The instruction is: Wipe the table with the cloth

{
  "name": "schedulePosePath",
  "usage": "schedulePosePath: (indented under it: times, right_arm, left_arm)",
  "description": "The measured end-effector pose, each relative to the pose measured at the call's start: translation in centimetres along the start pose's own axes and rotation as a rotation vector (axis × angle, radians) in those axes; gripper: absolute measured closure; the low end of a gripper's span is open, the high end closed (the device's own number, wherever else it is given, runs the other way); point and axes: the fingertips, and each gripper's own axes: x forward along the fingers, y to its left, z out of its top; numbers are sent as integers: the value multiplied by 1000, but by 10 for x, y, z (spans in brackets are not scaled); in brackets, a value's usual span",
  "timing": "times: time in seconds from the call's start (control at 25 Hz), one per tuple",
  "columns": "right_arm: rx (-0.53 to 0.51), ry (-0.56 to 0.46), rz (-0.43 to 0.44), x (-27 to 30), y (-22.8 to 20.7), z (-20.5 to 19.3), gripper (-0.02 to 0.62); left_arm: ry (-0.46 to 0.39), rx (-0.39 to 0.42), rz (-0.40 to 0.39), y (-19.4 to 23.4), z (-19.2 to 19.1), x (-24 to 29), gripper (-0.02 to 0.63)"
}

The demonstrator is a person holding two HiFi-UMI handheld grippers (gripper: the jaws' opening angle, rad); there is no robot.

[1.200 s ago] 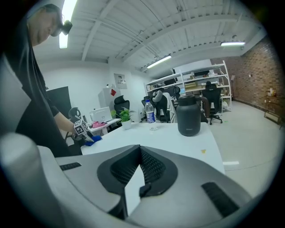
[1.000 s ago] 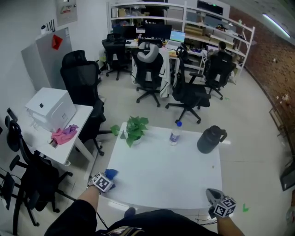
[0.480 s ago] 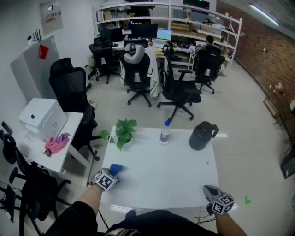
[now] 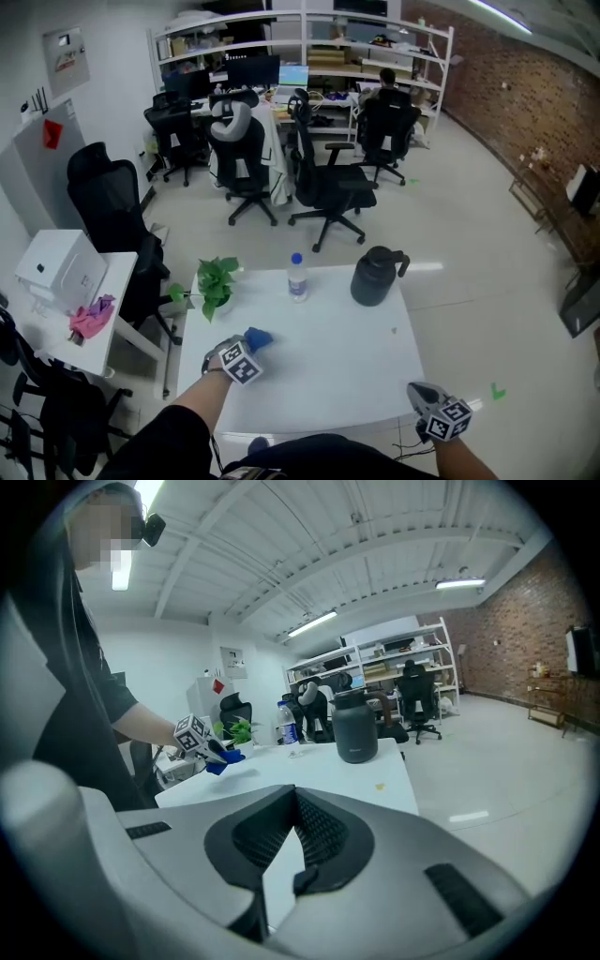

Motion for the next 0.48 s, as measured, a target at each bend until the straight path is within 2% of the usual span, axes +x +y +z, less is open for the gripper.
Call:
schedulePosePath:
  times: [0.32, 0.48]
  right_arm:
    - [26, -24, -79, -37, -38, -7, 583]
    - [34, -38, -100, -53, -48, -13, 583]
  left_arm:
    - [-14, 233, -38, -44, 111, 48, 507]
    - [-17, 397, -41, -74, 162, 75, 508]
